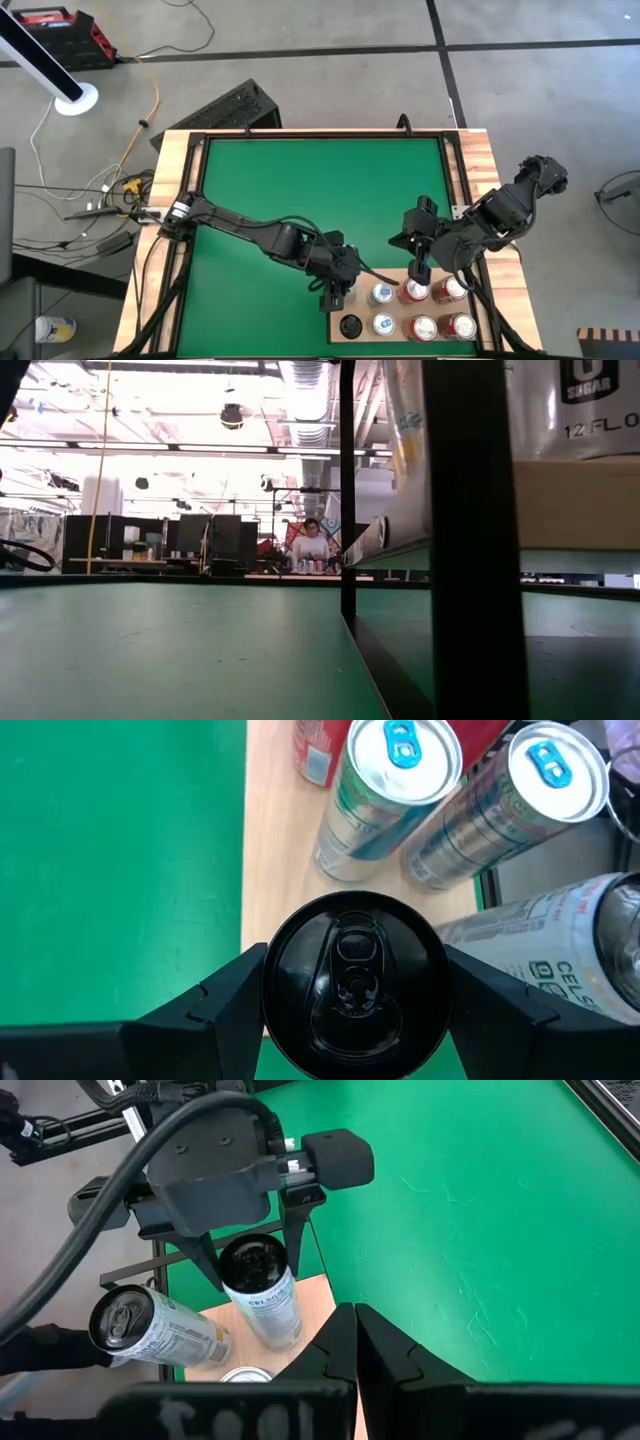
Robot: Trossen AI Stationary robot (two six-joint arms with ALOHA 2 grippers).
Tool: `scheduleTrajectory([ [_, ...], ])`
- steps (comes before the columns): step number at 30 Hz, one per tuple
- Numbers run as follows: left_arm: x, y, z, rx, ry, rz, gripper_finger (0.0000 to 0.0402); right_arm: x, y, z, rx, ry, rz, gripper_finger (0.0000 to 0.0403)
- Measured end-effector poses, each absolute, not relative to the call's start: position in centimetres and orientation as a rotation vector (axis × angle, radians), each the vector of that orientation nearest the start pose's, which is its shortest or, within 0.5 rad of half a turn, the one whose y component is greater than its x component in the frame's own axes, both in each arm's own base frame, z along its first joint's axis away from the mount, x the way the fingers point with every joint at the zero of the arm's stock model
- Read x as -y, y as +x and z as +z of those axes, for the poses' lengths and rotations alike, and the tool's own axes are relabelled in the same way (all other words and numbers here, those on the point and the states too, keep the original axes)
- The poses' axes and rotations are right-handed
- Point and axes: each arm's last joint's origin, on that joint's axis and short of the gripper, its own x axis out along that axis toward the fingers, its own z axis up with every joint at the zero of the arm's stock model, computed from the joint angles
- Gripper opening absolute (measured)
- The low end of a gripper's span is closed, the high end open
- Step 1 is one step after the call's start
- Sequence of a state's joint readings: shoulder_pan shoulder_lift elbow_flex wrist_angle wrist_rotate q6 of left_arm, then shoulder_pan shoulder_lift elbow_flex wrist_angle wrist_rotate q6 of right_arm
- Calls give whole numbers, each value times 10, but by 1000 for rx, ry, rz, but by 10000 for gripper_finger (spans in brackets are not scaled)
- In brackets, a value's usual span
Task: Place canned beverage on shelf
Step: Put the white yellow soda can on the shelf aligned with the other white yellow soda can
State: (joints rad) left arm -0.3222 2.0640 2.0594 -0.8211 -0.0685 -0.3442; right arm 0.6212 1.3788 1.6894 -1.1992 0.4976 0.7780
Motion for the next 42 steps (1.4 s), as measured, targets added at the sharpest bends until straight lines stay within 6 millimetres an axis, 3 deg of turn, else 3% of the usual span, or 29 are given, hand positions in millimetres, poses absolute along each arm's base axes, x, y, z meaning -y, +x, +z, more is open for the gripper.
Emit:
scheduleTrajectory([
  [24,147,435,318,-859,-150,-146,231,-130,206,422,-737,268,-178,22],
  [32,147,435,315,-873,-153,-141,325,-130,206,422,-737,268,-178,22],
  [42,147,436,316,-862,-173,-134,326,-130,206,422,-737,268,-178,22],
])
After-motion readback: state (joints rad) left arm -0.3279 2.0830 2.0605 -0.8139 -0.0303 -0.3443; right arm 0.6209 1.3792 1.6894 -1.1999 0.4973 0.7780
